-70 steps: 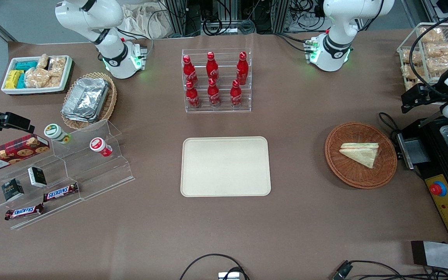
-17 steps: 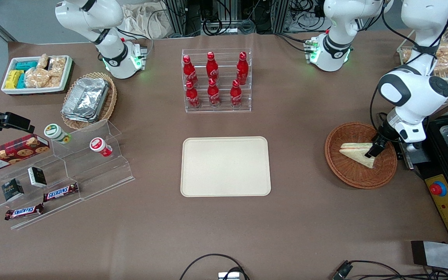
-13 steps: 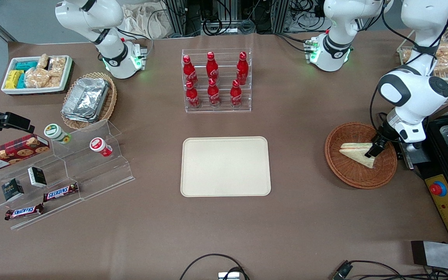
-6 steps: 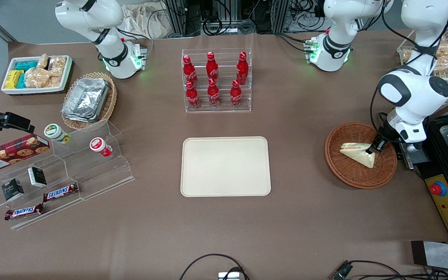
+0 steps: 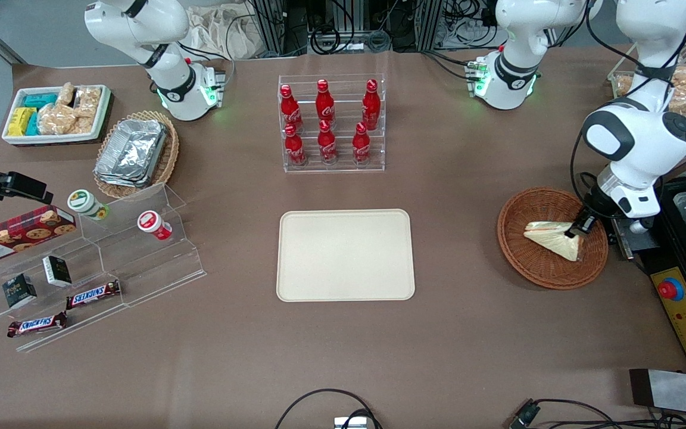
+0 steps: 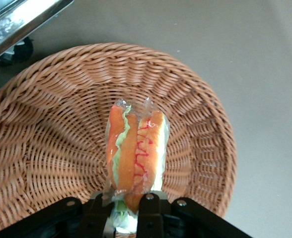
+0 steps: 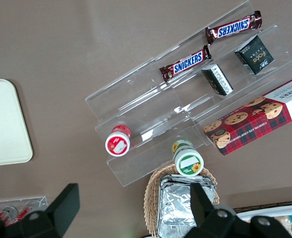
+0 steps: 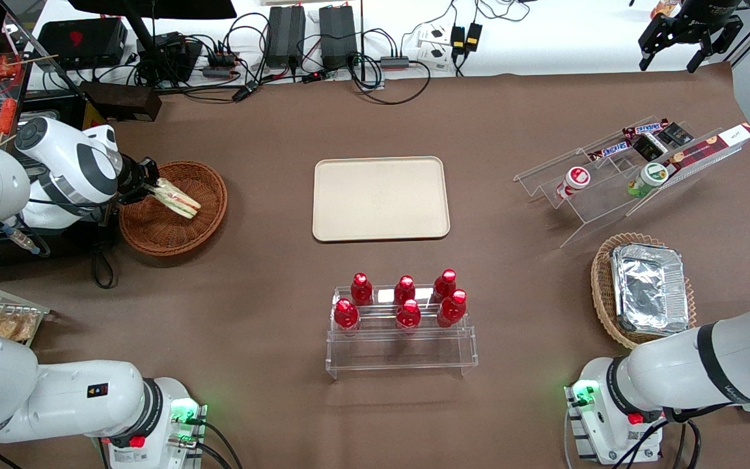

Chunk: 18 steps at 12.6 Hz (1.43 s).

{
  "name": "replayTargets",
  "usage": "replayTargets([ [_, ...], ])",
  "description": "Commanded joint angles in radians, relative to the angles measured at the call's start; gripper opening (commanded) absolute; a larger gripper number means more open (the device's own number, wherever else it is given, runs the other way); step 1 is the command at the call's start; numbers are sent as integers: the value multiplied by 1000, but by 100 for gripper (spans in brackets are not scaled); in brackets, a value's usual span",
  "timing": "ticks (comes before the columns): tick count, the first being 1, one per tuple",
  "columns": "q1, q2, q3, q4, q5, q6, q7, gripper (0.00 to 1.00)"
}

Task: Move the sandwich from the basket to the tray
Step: 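Lift the sandwich up out of the basket with the left gripper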

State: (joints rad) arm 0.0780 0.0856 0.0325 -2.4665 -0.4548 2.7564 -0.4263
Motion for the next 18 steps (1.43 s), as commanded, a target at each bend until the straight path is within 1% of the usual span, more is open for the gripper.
replayTargets([
  [1,-6,-64,3,26,53,-101,-3,5],
  [3,-3,-82,4,96,138,-241,-9,5],
  [5,-1,-95,6,220,233,-419,-67,5],
  [7,-3,-90,1,367,355,-606,-132,5],
  [8,-6,-87,-6,426,384,-685,-144,5],
  [10,-6,-90,-46,490,406,-765,-141,5],
  [12,-6,-92,-113,530,478,-829,-141,5],
  [13,-6,-92,-130,546,487,-848,-138,5],
  [16,-6,-83,-184,625,487,-928,-98,5],
  [18,-6,-78,-229,662,487,-951,-89,5],
])
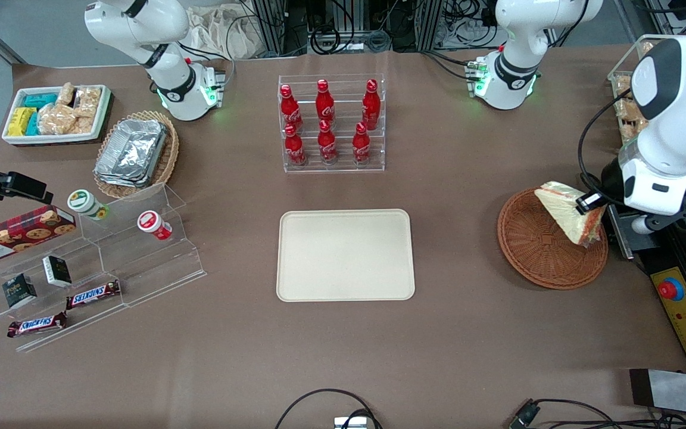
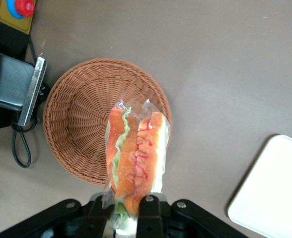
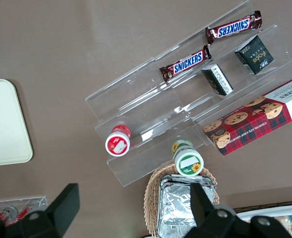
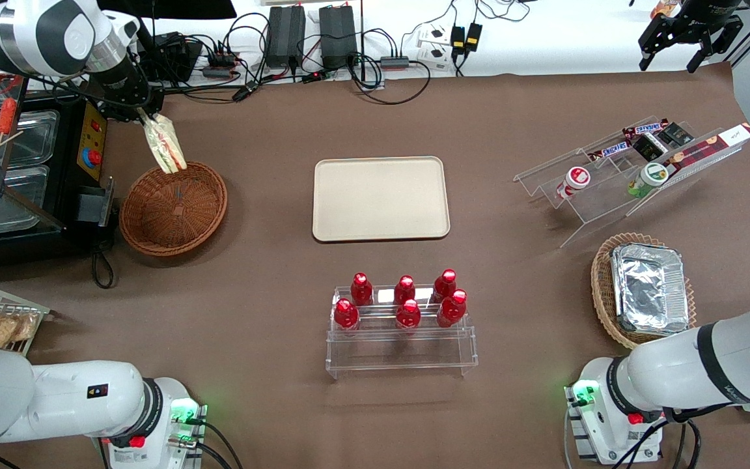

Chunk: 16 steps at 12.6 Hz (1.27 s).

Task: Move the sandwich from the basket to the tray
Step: 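Lift the sandwich up out of the basket with the left gripper, then carry the held sandwich over to the cream tray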

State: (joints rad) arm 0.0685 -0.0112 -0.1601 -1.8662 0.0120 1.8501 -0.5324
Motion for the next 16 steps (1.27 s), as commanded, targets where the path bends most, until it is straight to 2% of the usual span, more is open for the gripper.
replayTargets([
  [1,1,26,-60,79,20,-45,26,5],
  [7,-3,76,-223,137,16,-43,31,5],
  [10,-6,158,-317,192,22,-37,28,7],
  [12,-39,200,-332,216,31,-37,28,9],
  [14,-99,247,-332,216,100,-26,25,12],
  [16,-131,286,-332,225,103,17,23,14],
])
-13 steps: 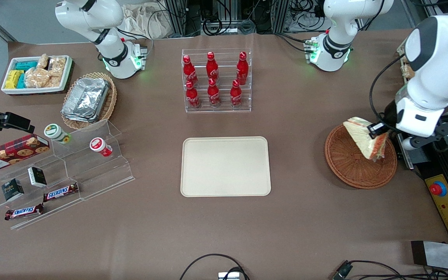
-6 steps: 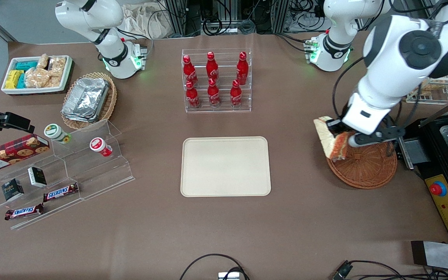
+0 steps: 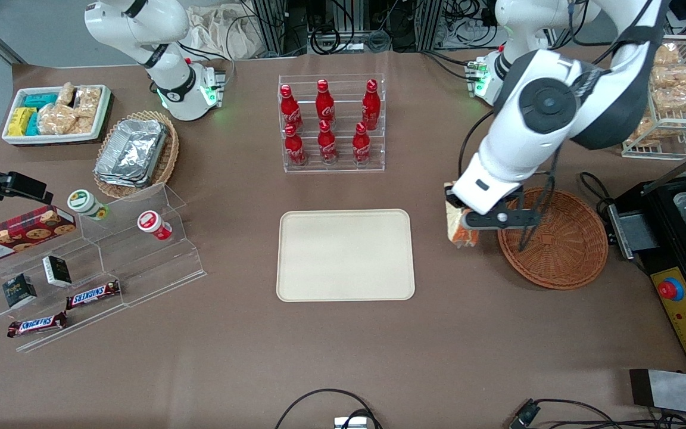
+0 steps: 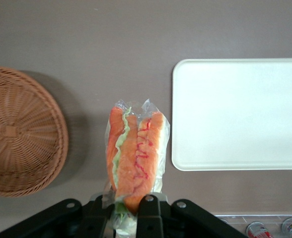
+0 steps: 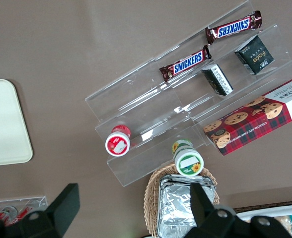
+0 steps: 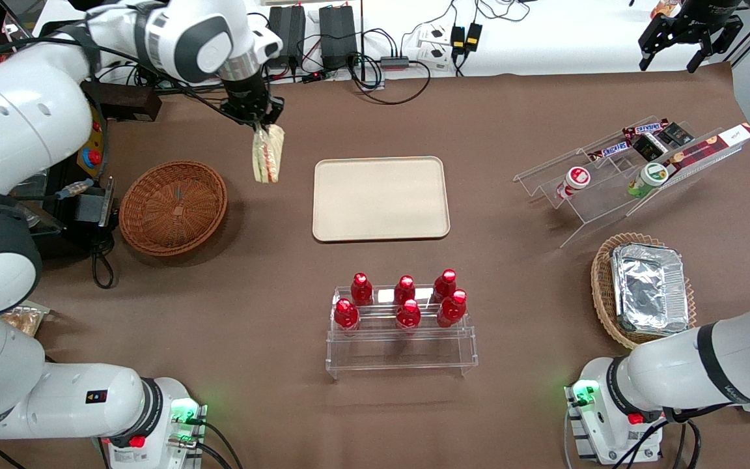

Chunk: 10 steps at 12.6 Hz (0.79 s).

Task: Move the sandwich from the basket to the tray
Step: 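Carry the held sandwich over to the cream tray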

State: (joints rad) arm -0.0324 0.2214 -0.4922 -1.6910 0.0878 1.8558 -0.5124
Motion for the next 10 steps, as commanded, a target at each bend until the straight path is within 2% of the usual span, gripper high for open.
replayTargets([
  [1,-47,71,0,51,29,28,8,14],
  [5,-116,140,0,51,33,97,9,16],
  [9,-164,239,0,57,73,183,-3,18],
  [10,-176,263,0,59,102,218,-8,18],
])
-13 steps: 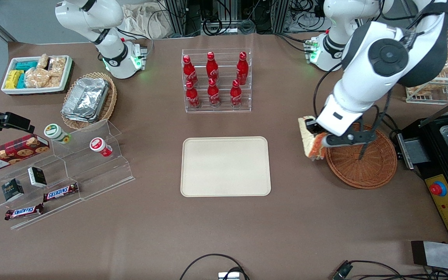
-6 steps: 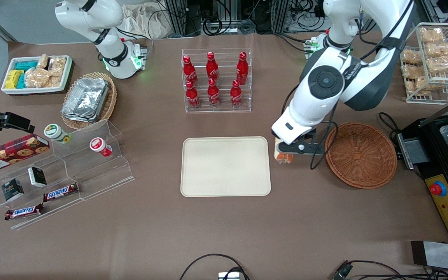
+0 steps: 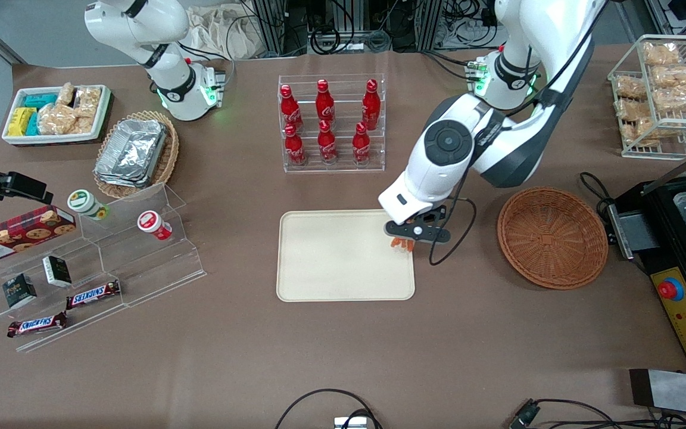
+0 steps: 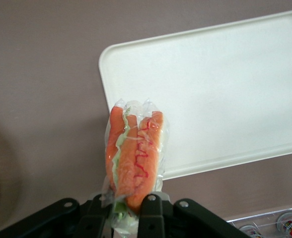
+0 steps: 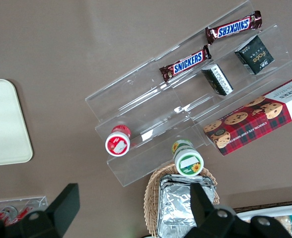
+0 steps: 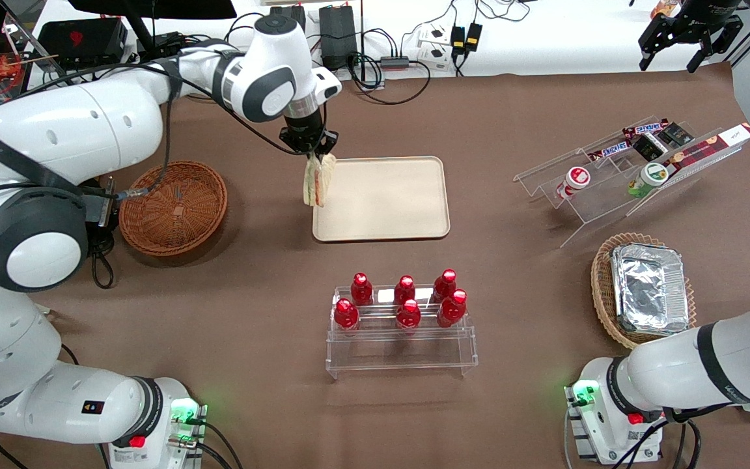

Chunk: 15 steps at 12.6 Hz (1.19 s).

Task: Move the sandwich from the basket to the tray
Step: 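Carry the held sandwich over to the cream tray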

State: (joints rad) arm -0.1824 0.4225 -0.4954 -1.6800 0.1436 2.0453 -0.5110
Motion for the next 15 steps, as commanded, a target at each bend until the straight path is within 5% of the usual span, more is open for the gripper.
replayTargets([
  [1,-34,80,3,46,62,53,-26,18],
  [15,-89,303,9,103,296,193,-267,19],
])
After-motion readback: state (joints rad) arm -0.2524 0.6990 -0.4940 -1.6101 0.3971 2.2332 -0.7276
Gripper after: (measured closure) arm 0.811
